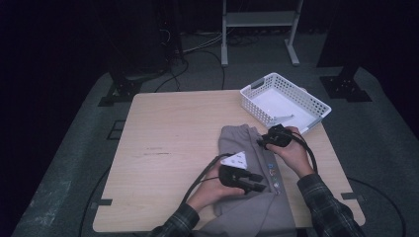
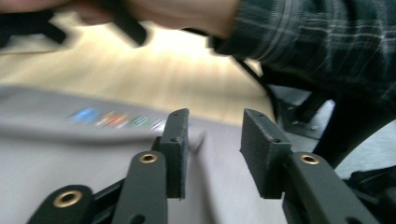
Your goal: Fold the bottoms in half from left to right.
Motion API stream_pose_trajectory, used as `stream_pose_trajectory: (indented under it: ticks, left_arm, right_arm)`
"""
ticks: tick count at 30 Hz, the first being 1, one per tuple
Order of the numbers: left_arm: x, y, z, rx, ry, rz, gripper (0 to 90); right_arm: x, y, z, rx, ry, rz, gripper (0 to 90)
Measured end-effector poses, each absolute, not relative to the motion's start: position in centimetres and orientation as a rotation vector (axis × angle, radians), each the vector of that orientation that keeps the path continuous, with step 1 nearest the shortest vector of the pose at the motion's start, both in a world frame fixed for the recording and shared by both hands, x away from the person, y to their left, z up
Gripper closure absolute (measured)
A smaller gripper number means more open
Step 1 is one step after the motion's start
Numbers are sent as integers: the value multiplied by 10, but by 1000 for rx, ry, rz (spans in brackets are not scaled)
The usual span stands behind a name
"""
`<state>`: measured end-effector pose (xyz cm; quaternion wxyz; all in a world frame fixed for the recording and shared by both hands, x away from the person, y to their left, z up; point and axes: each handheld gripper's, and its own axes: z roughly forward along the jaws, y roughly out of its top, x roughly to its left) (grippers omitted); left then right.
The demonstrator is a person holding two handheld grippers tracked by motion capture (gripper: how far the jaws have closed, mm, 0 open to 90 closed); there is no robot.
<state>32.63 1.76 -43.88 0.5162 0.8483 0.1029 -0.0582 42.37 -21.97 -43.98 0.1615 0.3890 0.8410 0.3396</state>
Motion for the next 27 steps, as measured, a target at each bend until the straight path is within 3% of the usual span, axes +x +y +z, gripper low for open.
stream_pose_trajectory:
  ticks: [6, 11, 17, 27]
  left_arm:
    - [324, 76, -443, 2068, 405, -43, 559]
    - [313, 101, -456, 2104, 505, -23, 501]
    - [314, 104, -469, 2138, 585, 41, 470]
    - [316, 95, -478, 2213, 589, 119, 522]
  right_arm:
    - [398, -230, -439, 1122, 2361, 1019, 496]
    - [376, -231, -443, 1144, 2360, 1028, 457]
    - [351, -225, -451, 1140, 2381, 997, 420]
    - [339, -213, -465, 1137, 2424, 937, 469]
